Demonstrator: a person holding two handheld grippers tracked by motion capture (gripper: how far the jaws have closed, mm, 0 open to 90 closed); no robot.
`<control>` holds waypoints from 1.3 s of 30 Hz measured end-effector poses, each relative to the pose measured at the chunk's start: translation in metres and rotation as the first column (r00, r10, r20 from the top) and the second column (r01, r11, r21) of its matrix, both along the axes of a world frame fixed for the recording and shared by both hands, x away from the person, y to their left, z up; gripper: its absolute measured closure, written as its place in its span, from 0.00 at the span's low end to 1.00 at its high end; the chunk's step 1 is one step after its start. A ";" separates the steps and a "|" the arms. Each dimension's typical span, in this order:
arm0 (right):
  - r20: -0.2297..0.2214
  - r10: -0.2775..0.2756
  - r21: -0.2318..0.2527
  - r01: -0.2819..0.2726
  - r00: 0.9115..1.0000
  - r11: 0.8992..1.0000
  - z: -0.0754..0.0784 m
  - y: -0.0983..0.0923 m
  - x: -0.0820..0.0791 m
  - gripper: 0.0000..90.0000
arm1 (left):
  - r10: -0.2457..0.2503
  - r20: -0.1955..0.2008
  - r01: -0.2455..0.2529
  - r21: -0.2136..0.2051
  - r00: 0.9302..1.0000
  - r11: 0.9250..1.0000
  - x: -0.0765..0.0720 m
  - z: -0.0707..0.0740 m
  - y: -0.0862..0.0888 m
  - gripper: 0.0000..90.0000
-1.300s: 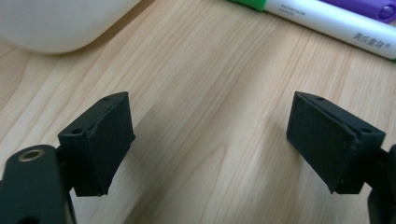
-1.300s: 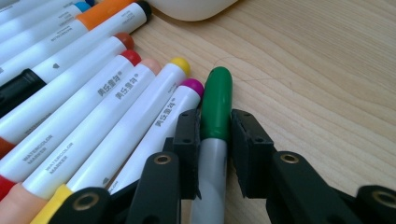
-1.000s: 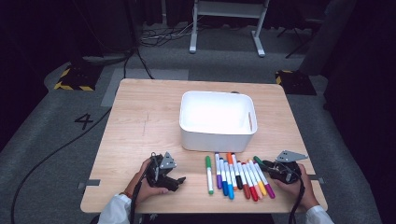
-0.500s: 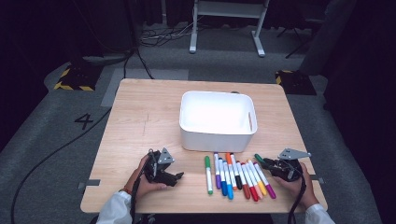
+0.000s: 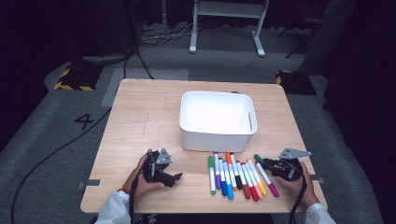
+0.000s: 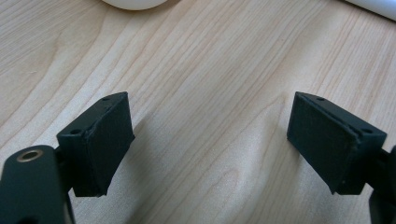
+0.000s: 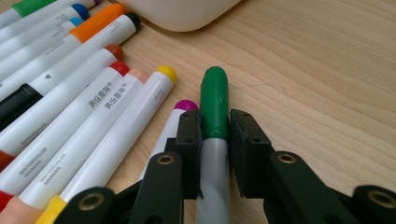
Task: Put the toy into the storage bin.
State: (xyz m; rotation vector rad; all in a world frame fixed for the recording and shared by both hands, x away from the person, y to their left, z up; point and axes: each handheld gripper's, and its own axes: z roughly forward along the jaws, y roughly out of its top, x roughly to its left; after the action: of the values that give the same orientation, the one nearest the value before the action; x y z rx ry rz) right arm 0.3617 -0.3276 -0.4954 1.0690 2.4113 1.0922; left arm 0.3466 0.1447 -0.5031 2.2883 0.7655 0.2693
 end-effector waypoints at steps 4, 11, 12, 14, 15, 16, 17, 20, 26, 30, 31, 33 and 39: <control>0.005 -0.003 0.006 0.003 1.000 1.000 0.001 -0.001 0.000 0.83 | 0.000 0.001 0.000 0.000 1.000 1.000 0.000 0.000 0.000 0.16; 0.013 -0.005 0.015 0.005 1.000 1.000 0.003 -0.003 0.000 0.83 | 0.000 0.002 0.000 0.001 1.000 1.000 0.000 0.000 0.000 0.16; 0.014 -0.003 0.015 0.003 1.000 1.000 0.003 -0.003 0.000 0.83 | 0.001 0.002 -0.001 0.001 1.000 1.000 0.000 0.000 0.000 0.16; 0.021 -0.003 0.023 0.003 1.000 1.000 0.004 -0.004 0.000 0.83 | 0.001 0.001 -0.001 0.001 1.000 1.000 0.000 0.000 0.000 0.16; 0.023 -0.005 0.028 0.004 1.000 1.000 0.004 -0.005 0.000 0.83 | 0.000 0.001 0.000 0.001 1.000 1.000 0.000 0.000 0.000 0.16; 0.024 -0.003 0.027 0.003 1.000 1.000 0.004 -0.006 0.001 0.83 | 0.000 0.001 0.000 0.001 1.000 1.000 0.000 0.000 0.000 0.16; 0.024 -0.005 0.031 0.004 1.000 1.000 0.004 -0.007 0.001 0.83 | 0.001 0.003 -0.001 0.001 1.000 1.000 0.000 0.000 0.000 0.16; 0.028 -0.005 0.041 0.004 1.000 0.999 0.005 -0.009 0.001 0.83 | 0.004 0.003 -0.004 0.002 1.000 1.000 -0.001 0.000 0.000 0.16; 0.033 -0.009 0.077 0.006 0.999 0.997 0.008 -0.011 0.003 0.83 | 0.004 0.003 -0.004 0.002 1.000 1.000 -0.001 0.000 0.000 0.16; 0.033 -0.009 0.084 0.006 0.999 0.996 0.008 -0.012 0.005 0.83 | 0.004 0.003 -0.004 0.001 1.000 1.000 0.000 0.000 0.000 0.16; 0.033 -0.008 0.085 0.005 0.999 0.996 0.009 -0.012 0.005 0.83 | 0.004 0.003 -0.004 0.001 1.000 1.000 0.000 0.000 0.000 0.16; 0.037 -0.008 0.084 0.005 0.999 0.996 0.009 -0.013 0.005 0.83 | 0.004 0.003 -0.004 0.002 1.000 1.000 0.000 0.000 0.000 0.16; 0.052 -0.012 0.095 0.007 0.999 0.995 0.014 -0.015 0.006 0.83 | 0.005 0.002 -0.005 0.002 1.000 1.000 0.000 0.000 0.000 0.15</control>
State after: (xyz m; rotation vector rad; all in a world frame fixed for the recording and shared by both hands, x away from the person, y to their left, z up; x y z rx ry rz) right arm 0.3675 -0.3422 -0.4815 1.0665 2.3322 1.2275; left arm 0.3462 0.1443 -0.5032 2.2881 0.7709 0.2745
